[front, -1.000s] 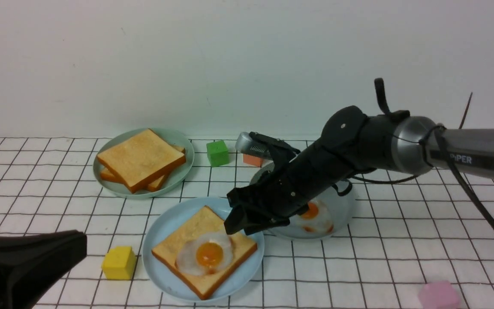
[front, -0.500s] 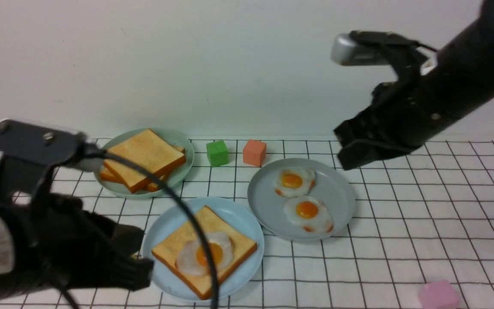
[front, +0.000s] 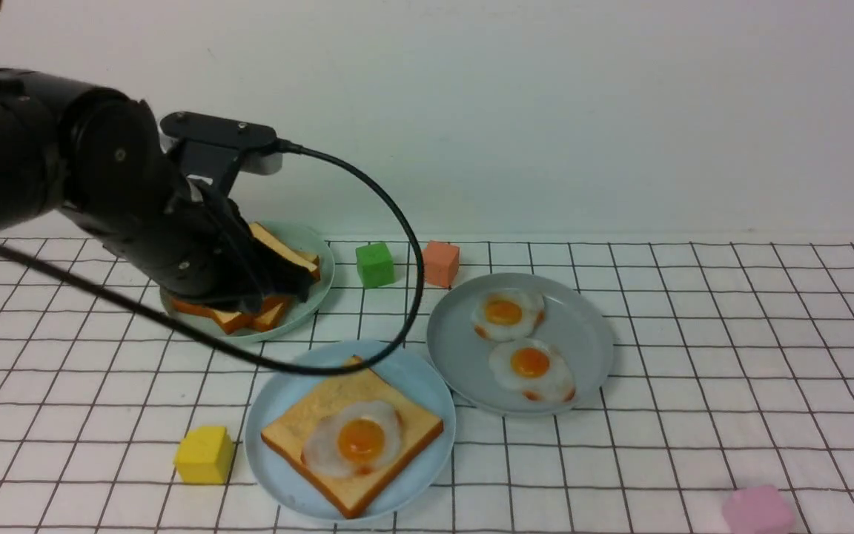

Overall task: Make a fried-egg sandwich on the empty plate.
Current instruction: Use the left arm to grab a slice of bread

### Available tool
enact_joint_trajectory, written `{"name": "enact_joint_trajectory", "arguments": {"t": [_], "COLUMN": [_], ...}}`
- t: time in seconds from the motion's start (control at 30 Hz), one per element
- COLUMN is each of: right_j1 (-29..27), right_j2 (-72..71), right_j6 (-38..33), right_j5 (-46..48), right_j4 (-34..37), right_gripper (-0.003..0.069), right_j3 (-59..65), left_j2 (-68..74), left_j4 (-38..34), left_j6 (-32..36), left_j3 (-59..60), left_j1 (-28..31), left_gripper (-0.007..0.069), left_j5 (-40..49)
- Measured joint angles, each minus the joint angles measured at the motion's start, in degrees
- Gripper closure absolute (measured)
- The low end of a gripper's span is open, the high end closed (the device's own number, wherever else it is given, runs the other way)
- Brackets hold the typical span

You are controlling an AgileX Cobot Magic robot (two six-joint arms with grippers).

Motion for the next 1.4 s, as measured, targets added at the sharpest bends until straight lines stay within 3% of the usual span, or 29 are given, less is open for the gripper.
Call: {"name": "enact_joint_trajectory", "arguments": {"t": [0.27,0.43,0.53,0.73,1.03,1.23,1.4], "right_j1": [0.0,0.0,0.0,0.0,0.0,0.0,0.0], "right_j2": [-4.7,-4.3,-4.3,-4.3,-4.3,-4.2,-4.2], "right_j6": [0.0,0.6,1.2,1.6,2.7,2.8,2.8], "right_j5": [0.4,3.1,3.3,3.3,3.3,3.3,3.3], "right_j4": [0.0,0.0,0.0,0.3,1.0,1.4,1.6], "right_gripper": [0.0645,0.0645,0.0645,0.0645,0.0642,0.0642,0.0642], "right_j3": [0.4,0.5,0.5,0.5,0.5,0.5,0.5], "left_j2": [10.9,15.1,17.8,21.2,24.7,25.4,23.7], "left_j4": [1.8,4.2,4.6,8.5,13.0,13.3,13.3], "left_j6": [5.4,6.6,9.5,10.9,10.9,10.9,11.0], "left_j3": [-8.6,-10.5,-10.6,-10.8,-10.9,-11.5,-11.4], "left_j1": [3.7,5.1,5.1,5.1,5.1,4.9,4.8], "left_gripper": [0.0605,0.0442,0.0281,0.0147,0.0195,0.0370,0.0452], "left_j5": [0.3,-1.4,-4.6,-11.1,-13.0,-12.9,-11.4]}}
